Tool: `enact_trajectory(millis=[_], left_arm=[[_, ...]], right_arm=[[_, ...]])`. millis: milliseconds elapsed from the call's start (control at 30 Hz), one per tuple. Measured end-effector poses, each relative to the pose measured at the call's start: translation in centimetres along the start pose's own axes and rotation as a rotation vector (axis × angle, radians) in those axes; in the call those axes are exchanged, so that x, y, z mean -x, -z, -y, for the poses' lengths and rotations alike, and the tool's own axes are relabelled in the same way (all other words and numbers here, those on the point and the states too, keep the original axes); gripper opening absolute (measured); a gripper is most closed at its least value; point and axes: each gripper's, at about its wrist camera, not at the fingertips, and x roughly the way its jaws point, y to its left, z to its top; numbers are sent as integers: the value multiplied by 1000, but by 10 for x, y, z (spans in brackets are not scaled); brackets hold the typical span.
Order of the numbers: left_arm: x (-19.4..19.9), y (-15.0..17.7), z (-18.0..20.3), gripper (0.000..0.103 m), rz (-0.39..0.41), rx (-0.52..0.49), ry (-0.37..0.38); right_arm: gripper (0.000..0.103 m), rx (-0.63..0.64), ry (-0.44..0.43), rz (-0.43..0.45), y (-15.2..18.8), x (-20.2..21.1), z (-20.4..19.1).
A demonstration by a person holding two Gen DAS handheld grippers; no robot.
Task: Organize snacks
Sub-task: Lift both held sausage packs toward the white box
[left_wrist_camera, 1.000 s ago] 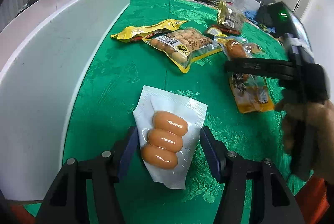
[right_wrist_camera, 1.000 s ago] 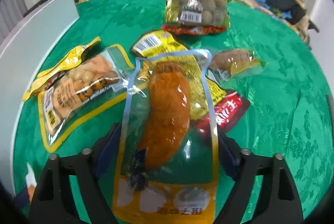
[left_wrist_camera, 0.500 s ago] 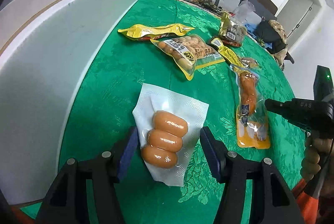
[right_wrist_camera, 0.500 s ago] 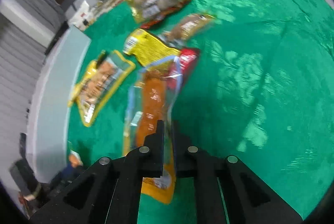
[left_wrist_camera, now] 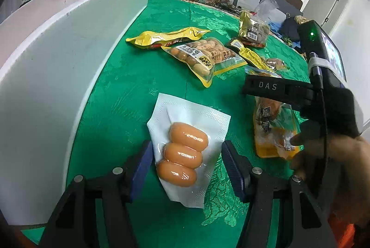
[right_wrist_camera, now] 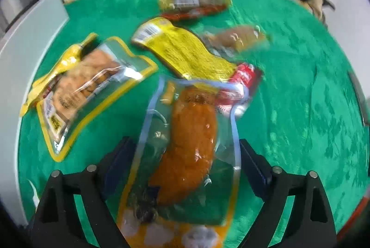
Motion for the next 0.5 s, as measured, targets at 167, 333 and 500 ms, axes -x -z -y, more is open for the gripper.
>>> enact_trajectory(millis=[167, 333, 500], left_arm=[[-1, -1, 1, 60, 0, 1, -2], [3, -3, -5, 60, 0, 49, 34], [9, -3, -6, 60, 8, 66, 50]], right_arm=[[81, 52, -76, 3, -2, -2, 11], [51, -35, -228, -25, -8, 14, 45], [49, -136, -347, -57, 3, 17, 69]])
